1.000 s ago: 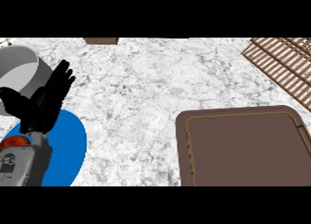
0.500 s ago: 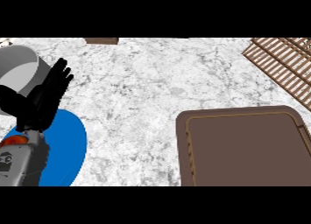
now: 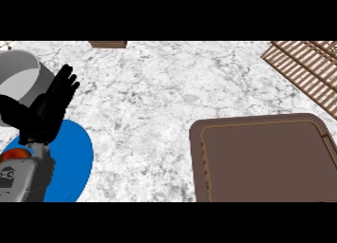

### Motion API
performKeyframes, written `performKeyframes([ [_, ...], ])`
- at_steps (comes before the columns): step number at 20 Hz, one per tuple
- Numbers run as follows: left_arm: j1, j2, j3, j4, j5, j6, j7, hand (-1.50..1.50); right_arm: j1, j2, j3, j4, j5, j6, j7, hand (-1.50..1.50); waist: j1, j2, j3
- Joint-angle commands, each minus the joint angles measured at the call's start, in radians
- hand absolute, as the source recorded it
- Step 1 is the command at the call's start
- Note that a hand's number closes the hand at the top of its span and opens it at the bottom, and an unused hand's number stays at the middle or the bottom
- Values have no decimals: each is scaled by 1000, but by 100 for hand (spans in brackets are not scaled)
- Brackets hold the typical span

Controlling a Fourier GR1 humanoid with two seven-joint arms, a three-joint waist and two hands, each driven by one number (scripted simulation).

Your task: Pick the bell pepper from the tray and place it in the tiered shelf

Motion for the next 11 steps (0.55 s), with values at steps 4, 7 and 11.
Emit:
performKeyframes([
  [4, -4, 25, 27, -20, 20, -9, 26, 0, 82, -87, -39, 31, -44, 182, -103, -150, -5, -4, 4],
  [7, 42, 27, 20, -51, 15, -12, 30, 0, 170, -72, -30, -1, -43, 210, -220, -150, -20, -13, 5],
  [11, 4, 7, 15, 10, 10, -1, 28, 0, 196, -54, 2, -55, -35, 214, -282, -150, -28, -7, 4],
])
